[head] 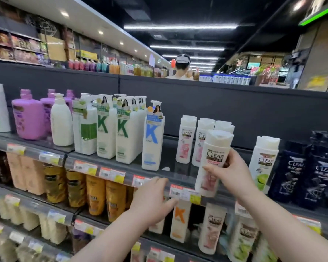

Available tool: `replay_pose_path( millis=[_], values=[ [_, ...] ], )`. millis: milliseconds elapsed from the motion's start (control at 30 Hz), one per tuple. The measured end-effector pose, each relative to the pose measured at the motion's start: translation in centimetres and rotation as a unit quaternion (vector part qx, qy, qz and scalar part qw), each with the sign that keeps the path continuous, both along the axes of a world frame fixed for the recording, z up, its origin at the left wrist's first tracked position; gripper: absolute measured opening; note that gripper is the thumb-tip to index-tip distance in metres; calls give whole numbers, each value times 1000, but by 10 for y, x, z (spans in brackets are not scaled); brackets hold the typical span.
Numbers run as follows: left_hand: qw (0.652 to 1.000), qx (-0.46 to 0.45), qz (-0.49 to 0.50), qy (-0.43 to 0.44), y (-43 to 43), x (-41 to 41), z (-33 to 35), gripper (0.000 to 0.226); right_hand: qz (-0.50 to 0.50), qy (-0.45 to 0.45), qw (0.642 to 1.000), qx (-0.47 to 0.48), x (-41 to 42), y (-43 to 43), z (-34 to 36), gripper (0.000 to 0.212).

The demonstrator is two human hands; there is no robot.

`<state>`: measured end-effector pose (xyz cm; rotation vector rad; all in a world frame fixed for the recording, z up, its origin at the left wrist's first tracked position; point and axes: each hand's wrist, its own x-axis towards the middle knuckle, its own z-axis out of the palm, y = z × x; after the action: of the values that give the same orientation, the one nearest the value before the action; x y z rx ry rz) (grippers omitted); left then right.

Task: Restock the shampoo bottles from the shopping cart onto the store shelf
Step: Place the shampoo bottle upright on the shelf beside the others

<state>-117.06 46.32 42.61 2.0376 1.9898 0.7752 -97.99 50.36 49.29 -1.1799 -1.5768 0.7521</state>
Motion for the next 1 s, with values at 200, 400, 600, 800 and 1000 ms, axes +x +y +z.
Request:
replay_pose_path(
  millis=[200, 400, 600, 800, 1000],
  values=[
    [998, -24, -34, -45, 64, 9, 17, 64, 14, 9, 1000, -12, -28, 73, 3, 40],
    [998, -39, -28, -47, 99, 12, 7, 59, 24, -10, 999, -26, -58, 120, -11, 45],
    [998, -52, -23, -12, 109, 9, -4, 53, -7, -58, 996, -68, -62, 139, -26, 54],
    [998, -48, -26, -10, 114, 7, -2, 47, -52, -233, 967, -92, -57, 132, -48, 48],
    [999, -46, -24, 3, 116, 6, -1, 46, -59, -237, 965, -90, -66, 134, -44, 40]
  ],
)
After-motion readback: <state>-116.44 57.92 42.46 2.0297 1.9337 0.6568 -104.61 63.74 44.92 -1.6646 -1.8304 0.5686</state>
